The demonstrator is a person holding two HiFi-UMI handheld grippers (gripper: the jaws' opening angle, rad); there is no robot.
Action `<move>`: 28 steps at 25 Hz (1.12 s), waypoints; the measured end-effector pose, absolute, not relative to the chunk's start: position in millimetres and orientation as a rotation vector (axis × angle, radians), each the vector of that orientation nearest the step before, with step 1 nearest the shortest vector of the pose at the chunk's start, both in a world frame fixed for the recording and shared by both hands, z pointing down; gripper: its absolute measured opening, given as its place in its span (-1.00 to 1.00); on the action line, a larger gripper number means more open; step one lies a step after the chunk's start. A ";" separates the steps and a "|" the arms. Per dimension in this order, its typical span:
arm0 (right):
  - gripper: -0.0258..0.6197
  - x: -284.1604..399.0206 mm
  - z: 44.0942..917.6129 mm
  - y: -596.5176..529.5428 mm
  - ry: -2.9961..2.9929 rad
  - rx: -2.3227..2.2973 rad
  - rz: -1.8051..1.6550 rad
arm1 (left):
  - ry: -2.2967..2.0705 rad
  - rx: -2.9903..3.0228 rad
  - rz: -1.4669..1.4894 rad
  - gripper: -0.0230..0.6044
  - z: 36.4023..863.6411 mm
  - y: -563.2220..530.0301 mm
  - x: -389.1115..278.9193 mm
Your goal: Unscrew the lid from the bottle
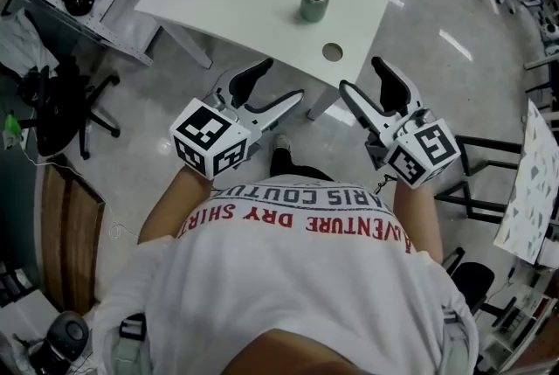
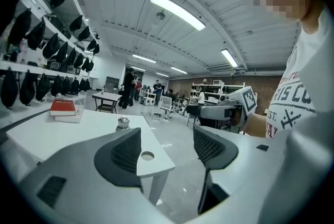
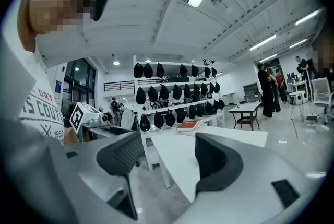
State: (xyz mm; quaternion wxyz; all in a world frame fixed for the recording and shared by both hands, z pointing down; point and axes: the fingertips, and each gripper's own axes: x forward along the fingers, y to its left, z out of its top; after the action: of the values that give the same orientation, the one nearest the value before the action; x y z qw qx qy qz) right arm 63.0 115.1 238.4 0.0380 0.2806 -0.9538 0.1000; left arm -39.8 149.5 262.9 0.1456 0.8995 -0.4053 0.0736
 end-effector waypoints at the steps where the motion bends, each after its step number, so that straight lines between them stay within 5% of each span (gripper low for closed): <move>1: 0.04 60.8 241.2 105.7 -2.923 0.862 0.317 | -1.166 2.590 0.216 0.08 264.1 138.8 -42.6; 28: 0.13 60.8 290.9 -28.8 -2.810 0.949 0.394 | -1.082 2.604 0.685 0.24 393.9 -66.5 -36.6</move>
State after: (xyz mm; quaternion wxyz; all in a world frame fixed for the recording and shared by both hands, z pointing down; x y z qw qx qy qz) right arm 60.8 -28.8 290.9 0.0749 0.3164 -0.9365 0.1313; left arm -36.6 -66.5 393.9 0.1195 0.8909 -0.3702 0.2344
